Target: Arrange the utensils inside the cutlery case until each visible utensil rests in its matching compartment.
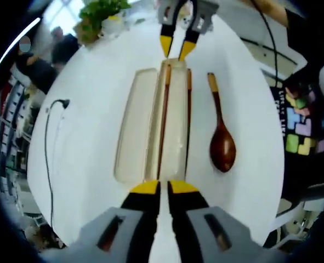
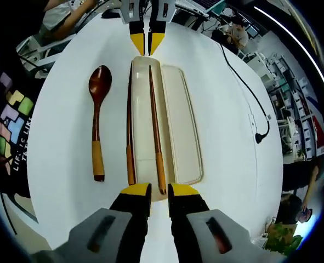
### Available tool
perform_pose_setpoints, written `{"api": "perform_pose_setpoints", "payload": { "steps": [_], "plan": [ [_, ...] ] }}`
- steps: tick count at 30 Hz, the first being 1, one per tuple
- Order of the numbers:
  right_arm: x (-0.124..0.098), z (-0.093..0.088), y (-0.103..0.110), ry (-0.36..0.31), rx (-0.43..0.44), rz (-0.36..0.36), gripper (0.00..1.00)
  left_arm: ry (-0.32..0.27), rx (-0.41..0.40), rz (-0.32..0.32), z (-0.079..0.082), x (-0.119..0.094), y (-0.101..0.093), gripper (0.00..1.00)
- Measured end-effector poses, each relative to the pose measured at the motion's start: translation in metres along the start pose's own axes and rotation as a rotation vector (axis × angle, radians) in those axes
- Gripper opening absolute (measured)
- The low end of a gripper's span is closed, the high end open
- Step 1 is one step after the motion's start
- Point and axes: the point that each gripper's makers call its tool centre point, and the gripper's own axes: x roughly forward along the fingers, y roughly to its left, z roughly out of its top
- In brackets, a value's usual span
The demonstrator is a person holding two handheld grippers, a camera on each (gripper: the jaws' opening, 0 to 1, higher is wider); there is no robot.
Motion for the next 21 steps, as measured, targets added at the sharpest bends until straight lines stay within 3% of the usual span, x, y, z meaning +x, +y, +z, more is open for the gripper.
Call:
{"api": "perform_pose_setpoints", "payload": {
  "steps": [10, 21],
  "plan": [
    [-0.008, -0.01, 0.014, -0.043, 0.0, 0.016, 0.11, 0.011, 0.005, -0.015, -0.017, 0.007, -0.009, 0.06],
    [0.007, -0.005, 0.042, -0.064, -0.064, 0.035, 0.1, 0.011, 0.003, -0.046, -0.022, 0.022, -0.019, 0.07]
  ]
}}
